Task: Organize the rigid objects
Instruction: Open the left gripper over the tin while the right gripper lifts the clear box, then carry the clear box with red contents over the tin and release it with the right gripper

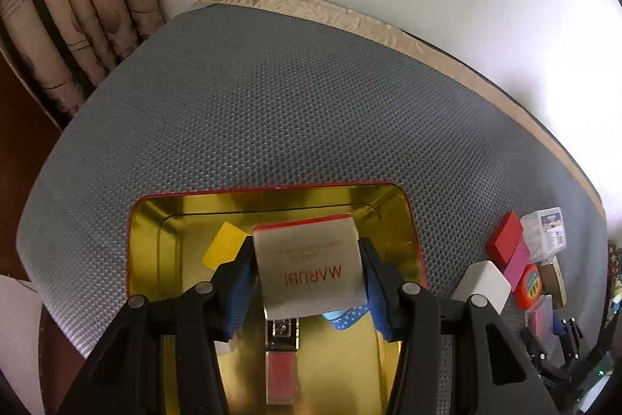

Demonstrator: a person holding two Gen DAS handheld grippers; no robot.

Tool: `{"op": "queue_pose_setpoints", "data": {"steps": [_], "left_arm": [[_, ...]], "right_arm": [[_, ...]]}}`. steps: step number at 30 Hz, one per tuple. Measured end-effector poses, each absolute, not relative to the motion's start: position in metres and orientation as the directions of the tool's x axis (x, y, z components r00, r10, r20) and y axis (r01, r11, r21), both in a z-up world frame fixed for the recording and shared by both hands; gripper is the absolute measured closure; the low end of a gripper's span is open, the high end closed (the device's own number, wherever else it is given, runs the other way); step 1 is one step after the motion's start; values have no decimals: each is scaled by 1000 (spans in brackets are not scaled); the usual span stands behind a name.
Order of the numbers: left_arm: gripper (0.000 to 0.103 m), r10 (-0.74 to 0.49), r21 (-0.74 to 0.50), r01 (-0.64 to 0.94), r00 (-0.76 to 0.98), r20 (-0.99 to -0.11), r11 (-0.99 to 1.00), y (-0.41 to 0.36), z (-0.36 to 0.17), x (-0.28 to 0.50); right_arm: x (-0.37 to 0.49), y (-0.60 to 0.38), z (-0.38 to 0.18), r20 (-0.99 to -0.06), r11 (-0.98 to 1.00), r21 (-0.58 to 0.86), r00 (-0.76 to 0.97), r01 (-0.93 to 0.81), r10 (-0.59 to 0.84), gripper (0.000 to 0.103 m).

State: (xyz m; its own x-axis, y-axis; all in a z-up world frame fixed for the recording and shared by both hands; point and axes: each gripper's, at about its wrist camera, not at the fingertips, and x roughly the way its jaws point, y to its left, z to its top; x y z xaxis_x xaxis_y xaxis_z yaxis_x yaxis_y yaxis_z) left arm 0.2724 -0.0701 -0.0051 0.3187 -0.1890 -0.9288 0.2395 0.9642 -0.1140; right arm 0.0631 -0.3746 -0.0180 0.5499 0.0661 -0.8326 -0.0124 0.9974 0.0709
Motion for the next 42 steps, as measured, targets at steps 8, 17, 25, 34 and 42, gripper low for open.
{"op": "queue_pose_setpoints", "data": {"steps": [8, 17, 25, 34, 42], "left_arm": [[51, -287, -223, 202, 381, -879, 954, -44, 20, 255], [51, -267, -239, 120, 437, -859, 964, 28, 31, 159], [51, -53, -107, -57, 591, -805, 993, 86, 26, 99], [50, -8, -61, -83, 525, -851, 995, 96, 6, 110], [50, -42, -96, -93, 463, -885, 991, 98, -5, 113]], "right_arm": [[62, -375, -18, -833, 997, 71, 550, -11, 66, 52], [62, -375, -17, -839, 997, 71, 541, -14, 67, 52], [61, -372, -16, -852, 998, 65, 522, 7, 52, 53], [50, -365, -7, -862, 991, 126, 499, 42, 89, 53], [56, -327, 35, -815, 972, 233, 544, -10, 201, 53]]}}
